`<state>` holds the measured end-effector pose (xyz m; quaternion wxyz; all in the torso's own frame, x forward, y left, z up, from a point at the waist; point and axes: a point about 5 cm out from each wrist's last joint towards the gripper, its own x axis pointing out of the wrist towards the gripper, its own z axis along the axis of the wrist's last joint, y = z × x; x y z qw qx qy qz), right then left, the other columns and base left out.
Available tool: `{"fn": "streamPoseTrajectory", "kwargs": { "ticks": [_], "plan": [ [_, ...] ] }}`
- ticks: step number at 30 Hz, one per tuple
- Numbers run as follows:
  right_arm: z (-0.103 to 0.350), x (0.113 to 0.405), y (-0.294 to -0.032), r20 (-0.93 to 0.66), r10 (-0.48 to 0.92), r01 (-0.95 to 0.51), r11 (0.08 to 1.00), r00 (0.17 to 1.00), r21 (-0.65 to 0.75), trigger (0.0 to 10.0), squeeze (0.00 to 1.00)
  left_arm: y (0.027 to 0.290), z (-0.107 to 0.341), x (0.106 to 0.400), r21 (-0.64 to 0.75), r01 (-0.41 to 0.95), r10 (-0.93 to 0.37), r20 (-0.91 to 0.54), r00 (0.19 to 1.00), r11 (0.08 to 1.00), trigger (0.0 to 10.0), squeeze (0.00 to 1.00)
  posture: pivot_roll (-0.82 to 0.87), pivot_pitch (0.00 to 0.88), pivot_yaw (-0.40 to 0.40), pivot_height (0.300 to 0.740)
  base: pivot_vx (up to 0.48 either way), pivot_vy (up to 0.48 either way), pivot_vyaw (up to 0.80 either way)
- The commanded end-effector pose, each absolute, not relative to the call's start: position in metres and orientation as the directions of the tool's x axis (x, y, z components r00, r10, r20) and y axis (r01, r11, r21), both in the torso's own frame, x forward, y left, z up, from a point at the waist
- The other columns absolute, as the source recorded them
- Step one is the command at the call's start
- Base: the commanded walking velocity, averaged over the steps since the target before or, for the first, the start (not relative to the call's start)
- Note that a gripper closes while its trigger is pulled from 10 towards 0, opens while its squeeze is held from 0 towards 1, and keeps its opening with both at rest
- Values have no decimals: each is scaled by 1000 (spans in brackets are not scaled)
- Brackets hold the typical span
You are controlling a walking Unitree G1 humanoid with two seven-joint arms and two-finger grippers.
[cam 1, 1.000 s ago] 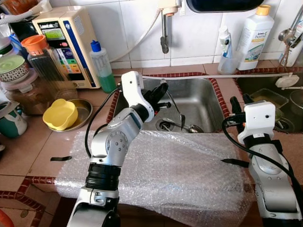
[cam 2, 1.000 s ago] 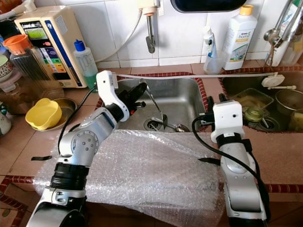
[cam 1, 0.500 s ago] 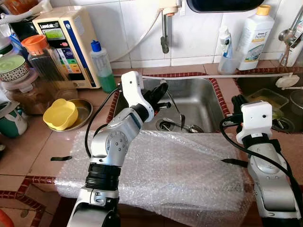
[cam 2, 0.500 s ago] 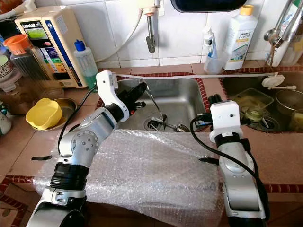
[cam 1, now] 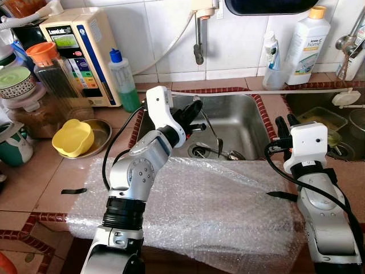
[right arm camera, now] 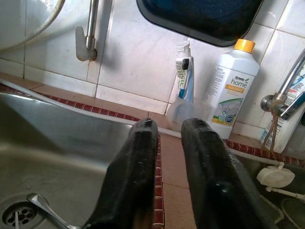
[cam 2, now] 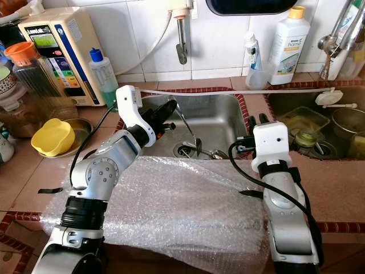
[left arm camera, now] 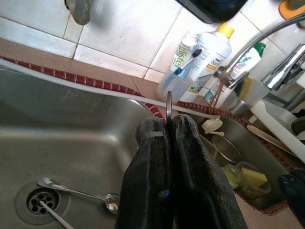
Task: Kitchen organization
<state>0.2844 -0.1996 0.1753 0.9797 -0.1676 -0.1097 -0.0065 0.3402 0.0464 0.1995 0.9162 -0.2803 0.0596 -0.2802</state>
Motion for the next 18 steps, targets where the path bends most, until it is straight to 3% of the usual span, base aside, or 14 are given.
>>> {"fn": "streamPoseTrajectory", "kwargs": {
  "ticks": [1,18],
  "plan": [
    [177,286,-195,228,42,34,947,973,-319,10000,1000,49,203,340,-535,479,-537,56,842,695,10000,0,-45,0,131,740,0,0,0],
    [177,287,-193,226,69,3,952,972,-306,10000,1000,48,203,340,-533,482,-540,56,840,695,10000,0,-45,0,132,740,0,0,0]
  ]
}}
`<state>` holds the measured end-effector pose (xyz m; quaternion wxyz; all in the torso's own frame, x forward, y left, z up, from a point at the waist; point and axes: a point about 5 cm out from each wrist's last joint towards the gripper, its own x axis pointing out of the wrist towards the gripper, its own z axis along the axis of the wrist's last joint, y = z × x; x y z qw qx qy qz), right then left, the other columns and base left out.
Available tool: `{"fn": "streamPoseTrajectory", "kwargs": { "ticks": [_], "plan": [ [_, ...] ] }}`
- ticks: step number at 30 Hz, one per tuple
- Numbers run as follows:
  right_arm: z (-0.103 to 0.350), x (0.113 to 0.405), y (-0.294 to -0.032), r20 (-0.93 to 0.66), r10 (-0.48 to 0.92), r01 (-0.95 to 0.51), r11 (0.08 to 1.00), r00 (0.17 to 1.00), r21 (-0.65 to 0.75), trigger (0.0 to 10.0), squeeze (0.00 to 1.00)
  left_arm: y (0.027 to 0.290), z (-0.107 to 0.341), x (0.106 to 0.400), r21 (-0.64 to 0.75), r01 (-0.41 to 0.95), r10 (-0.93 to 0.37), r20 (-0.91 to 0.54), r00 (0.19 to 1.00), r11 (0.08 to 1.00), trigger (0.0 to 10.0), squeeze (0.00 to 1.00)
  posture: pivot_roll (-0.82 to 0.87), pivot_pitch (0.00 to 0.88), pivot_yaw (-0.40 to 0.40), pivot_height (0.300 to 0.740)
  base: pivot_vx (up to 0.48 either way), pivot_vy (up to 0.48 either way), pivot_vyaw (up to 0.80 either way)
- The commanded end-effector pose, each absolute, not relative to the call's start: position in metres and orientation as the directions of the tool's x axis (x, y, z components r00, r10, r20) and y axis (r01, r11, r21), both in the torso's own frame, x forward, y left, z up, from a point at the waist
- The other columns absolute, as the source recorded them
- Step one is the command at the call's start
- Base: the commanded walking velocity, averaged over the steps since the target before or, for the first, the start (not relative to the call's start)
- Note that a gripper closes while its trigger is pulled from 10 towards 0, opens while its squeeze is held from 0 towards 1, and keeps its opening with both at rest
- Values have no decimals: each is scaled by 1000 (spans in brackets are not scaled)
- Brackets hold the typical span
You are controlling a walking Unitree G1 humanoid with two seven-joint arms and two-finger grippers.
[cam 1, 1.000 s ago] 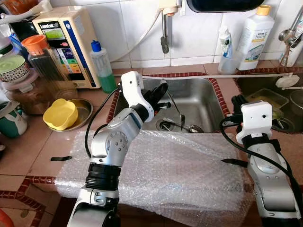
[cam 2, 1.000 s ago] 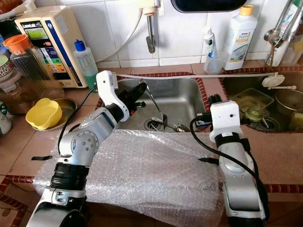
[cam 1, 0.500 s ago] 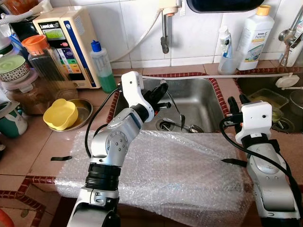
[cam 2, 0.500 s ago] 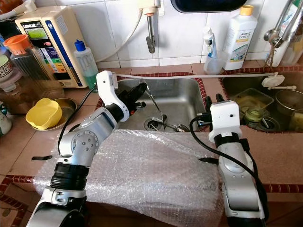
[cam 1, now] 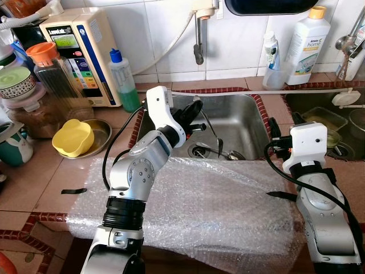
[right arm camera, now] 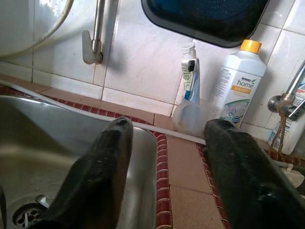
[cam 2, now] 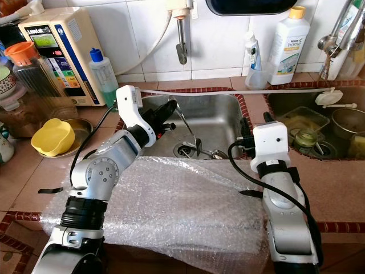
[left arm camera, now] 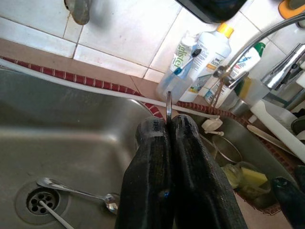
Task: Kitchen organization
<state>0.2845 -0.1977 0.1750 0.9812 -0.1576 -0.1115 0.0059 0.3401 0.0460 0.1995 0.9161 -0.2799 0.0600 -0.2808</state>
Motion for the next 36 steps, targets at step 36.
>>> {"fn": "streamPoseTrajectory", "kwargs": {
  "ticks": [36],
  "plan": [
    [160,334,-154,60,428,-366,831,902,-418,10000,1000,23,221,328,-506,573,-613,107,783,644,10000,0,22,18,76,740,0,0,0]
  ]
}}
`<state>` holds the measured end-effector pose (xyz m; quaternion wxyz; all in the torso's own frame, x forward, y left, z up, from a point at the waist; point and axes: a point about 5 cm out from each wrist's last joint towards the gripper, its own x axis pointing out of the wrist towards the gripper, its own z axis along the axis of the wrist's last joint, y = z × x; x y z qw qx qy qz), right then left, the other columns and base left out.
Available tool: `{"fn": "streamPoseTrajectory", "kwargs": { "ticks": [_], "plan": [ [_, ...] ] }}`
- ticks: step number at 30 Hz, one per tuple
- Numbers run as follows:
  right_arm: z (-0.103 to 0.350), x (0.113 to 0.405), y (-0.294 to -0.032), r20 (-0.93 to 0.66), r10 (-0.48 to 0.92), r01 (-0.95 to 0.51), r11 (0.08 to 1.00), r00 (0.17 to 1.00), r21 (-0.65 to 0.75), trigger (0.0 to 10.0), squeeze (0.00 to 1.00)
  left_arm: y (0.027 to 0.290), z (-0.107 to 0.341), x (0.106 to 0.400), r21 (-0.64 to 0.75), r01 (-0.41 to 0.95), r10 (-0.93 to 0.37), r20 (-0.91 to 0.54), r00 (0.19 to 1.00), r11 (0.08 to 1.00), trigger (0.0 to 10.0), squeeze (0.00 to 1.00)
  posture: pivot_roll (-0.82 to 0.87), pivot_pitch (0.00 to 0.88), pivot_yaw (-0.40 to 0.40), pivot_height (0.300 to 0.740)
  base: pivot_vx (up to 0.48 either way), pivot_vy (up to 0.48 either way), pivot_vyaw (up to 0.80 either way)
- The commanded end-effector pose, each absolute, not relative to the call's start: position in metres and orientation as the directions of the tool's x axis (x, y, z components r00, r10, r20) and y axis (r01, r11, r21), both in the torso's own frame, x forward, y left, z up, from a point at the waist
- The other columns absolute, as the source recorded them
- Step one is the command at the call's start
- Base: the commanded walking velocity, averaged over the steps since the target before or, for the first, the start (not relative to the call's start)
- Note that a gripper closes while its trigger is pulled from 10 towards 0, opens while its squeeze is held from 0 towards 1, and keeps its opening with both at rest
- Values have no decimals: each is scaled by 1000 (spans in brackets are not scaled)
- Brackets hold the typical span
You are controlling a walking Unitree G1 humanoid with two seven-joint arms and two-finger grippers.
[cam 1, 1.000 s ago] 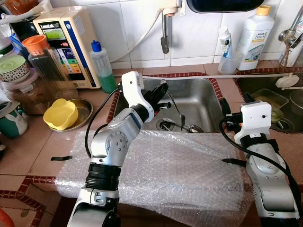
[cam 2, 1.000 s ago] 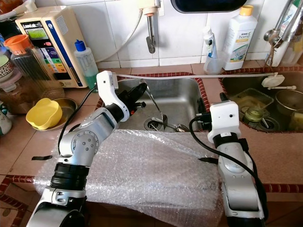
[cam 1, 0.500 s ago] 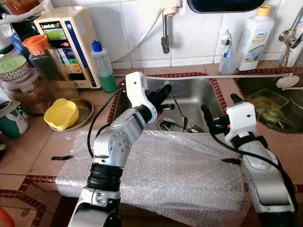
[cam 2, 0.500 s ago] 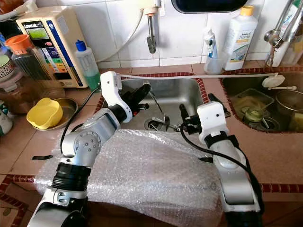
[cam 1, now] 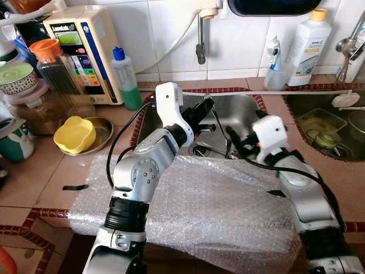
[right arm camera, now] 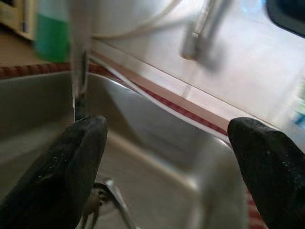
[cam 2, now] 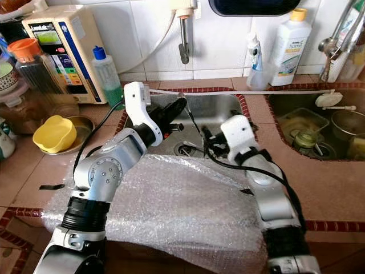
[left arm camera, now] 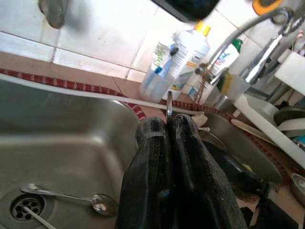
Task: Kitchen organization
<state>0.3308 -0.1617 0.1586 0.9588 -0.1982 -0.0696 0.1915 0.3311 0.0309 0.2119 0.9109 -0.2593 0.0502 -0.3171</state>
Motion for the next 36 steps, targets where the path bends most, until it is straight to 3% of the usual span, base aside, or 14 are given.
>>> {"fn": "streamPoseTrajectory", "kwargs": {
  "ticks": [1,5,6,16,21,25,36],
  "plan": [
    [160,335,-153,60,430,-367,829,901,-421,10000,1000,23,222,328,-506,572,-612,107,784,645,10000,0,22,18,76,740,0,0,0],
    [164,345,-145,75,439,-362,814,895,-454,10000,1000,23,223,326,-510,568,-606,110,788,646,10000,0,32,22,60,740,0,0,0],
    [164,348,-143,72,442,-367,815,894,-448,10000,0,22,223,324,-512,567,-605,111,789,645,10000,0,41,25,54,740,0,0,0],
    [164,364,-113,75,505,-430,795,860,-427,10000,0,24,221,320,-516,551,-594,98,799,656,10000,0,70,36,42,740,0,0,0],
    [163,364,-110,65,557,-487,772,828,-409,10000,0,27,220,320,-513,542,-584,94,806,666,10000,0,75,40,39,740,0,0,0],
    [167,365,-118,58,569,-493,755,820,-433,10000,0,29,219,321,-512,534,-576,89,812,673,10000,0,74,42,39,740,0,0,0],
    [188,355,-171,95,517,-405,760,851,-508,10000,0,31,217,322,-512,523,-567,82,819,681,10000,0,63,47,38,740,0,0,0]
  ]
}}
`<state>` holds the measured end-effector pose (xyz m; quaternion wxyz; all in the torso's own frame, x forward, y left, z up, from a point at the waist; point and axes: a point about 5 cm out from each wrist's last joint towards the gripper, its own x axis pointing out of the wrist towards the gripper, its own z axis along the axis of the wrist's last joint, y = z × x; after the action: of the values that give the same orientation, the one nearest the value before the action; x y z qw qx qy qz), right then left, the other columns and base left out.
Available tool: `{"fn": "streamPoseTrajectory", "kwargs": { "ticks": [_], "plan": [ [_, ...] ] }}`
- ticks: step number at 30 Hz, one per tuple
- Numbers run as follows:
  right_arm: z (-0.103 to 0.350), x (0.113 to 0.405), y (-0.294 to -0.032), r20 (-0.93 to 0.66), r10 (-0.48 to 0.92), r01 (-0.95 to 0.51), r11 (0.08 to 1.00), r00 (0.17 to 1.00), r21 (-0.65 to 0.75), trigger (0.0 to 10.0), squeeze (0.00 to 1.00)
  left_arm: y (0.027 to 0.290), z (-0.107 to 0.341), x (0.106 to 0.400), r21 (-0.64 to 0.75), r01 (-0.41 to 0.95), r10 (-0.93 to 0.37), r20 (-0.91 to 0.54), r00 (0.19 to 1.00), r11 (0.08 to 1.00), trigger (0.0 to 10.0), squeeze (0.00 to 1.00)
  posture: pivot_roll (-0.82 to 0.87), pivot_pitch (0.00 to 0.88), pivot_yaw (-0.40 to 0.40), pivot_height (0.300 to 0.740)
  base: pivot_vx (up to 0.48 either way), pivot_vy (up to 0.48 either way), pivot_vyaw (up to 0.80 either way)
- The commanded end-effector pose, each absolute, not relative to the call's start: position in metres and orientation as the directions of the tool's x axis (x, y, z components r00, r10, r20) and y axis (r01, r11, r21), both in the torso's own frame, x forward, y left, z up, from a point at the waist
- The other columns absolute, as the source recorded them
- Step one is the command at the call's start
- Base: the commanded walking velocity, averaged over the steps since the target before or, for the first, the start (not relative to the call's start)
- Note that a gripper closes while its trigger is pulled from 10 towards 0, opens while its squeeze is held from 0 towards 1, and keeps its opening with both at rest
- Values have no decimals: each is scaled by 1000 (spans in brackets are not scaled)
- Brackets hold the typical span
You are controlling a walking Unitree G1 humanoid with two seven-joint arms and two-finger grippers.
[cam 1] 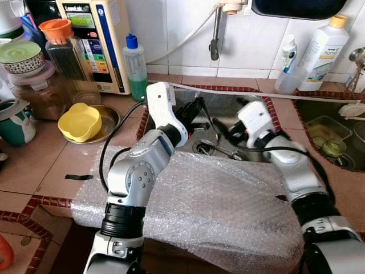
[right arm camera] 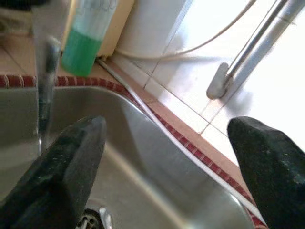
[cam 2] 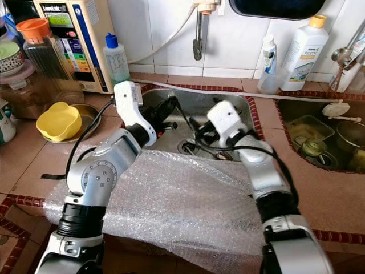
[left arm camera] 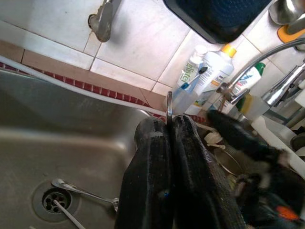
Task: Kitchen organization
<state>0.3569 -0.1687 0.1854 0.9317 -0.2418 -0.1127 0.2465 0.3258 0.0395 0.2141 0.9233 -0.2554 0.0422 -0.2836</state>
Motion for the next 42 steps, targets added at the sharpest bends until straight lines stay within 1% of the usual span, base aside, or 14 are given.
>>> {"fn": "streamPoseTrajectory", "kwargs": {
  "ticks": [1,4,7,9,11,12,15,21,24,25,27,30,36,42],
  "plan": [
    [190,353,-176,101,504,-392,768,858,-507,10000,0,31,217,322,-512,523,-568,82,819,681,10000,0,60,47,40,740,0,0,0],
    [192,349,-183,103,497,-398,789,862,-468,10000,0,31,216,322,-511,523,-568,79,819,682,10000,0,57,45,44,740,0,0,0],
    [191,346,-183,96,515,-421,781,852,-461,10000,0,31,216,322,-509,524,-570,77,818,683,10000,0,55,44,47,740,0,0,0],
    [188,336,-173,62,590,-511,743,805,-432,10000,0,30,216,322,-508,529,-576,77,814,680,10000,0,51,42,54,740,0,0,0],
    [186,333,-169,48,609,-536,730,792,-425,10000,0,30,216,322,-508,531,-578,77,813,679,10000,0,50,41,55,740,0,0,0],
    [181,331,-161,30,640,-574,708,768,-410,10000,0,29,217,322,-508,535,-582,80,809,675,10000,0,51,40,57,740,0,0,0],
    [171,328,-149,5,674,-620,682,739,-388,10000,0,26,219,322,-507,543,-588,85,804,670,10000,0,55,40,57,740,0,0,0],
    [161,332,-135,-4,662,-616,696,750,-367,10000,0,25,221,322,-506,547,-590,90,802,666,10000,0,68,40,51,740,0,0,0],
    [159,336,-134,-3,648,-606,709,761,-360,10000,0,24,222,321,-507,548,-591,91,802,665,10000,0,76,40,46,740,0,0,0],
    [159,338,-133,4,638,-595,720,770,-356,0,0,24,222,321,-507,548,-590,92,802,666,10000,0,79,40,43,740,0,0,0],
    [157,346,-131,8,611,-570,744,792,-349,0,0,24,223,320,-507,546,-587,94,804,666,10000,0,87,42,34,740,0,0,0],
    [158,350,-128,16,596,-559,762,803,-328,0,0,24,223,319,-508,543,-583,95,807,668,10000,0,92,43,26,740,0,0,0],
    [156,358,-118,16,594,-557,763,804,-328,0,0,25,221,318,-517,525,-564,96,820,676,10000,0,106,48,-1,740,0,0,0],
    [154,362,-114,17,584,-545,767,812,-340,0,0,26,221,317,-520,520,-559,95,824,678,10000,0,111,48,-6,740,0,0,0]
  ]
}}
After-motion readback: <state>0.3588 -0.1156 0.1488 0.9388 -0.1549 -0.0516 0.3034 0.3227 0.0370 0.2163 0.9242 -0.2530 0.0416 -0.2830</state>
